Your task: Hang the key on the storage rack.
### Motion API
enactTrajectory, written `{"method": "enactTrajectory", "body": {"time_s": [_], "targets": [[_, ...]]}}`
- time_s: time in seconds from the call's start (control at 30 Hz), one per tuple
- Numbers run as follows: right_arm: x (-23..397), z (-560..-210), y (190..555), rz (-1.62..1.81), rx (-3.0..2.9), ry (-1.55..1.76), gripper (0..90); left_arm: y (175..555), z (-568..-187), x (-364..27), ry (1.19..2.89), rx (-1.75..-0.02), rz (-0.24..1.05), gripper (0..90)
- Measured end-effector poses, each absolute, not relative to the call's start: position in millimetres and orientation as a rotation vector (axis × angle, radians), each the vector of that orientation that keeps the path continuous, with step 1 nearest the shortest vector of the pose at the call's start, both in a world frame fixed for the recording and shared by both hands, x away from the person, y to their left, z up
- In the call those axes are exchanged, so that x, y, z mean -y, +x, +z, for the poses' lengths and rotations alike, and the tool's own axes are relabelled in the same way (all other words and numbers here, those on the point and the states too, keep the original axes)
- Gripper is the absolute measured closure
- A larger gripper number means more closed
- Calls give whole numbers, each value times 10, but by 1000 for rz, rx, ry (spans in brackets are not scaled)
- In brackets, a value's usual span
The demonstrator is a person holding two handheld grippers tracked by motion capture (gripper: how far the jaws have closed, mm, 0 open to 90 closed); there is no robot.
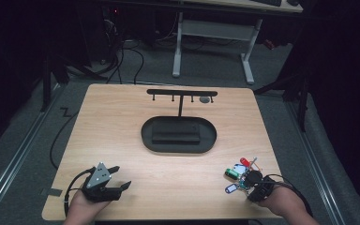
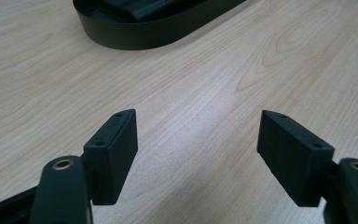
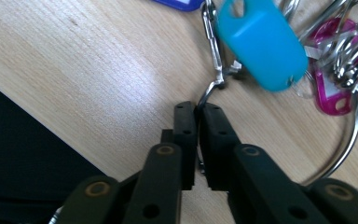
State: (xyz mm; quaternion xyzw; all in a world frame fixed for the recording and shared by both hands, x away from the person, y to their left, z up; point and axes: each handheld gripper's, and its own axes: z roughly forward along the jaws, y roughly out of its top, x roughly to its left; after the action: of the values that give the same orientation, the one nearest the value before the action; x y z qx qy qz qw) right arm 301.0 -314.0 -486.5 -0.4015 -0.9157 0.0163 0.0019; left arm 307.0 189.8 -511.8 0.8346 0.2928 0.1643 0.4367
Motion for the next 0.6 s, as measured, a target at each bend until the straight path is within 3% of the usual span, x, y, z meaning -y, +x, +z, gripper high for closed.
{"method": "enactTrajectory", "body": {"time_s": [0.27,0.6], "targets": [[3048,-4774,2968,117,2950,-1174,872,3078,-5123,-1897,2084,-724,411,298],[3065,-4161,2939,24,3077,-1200,877,3088,-5129,-1894,2079,-725,407,299]]}}
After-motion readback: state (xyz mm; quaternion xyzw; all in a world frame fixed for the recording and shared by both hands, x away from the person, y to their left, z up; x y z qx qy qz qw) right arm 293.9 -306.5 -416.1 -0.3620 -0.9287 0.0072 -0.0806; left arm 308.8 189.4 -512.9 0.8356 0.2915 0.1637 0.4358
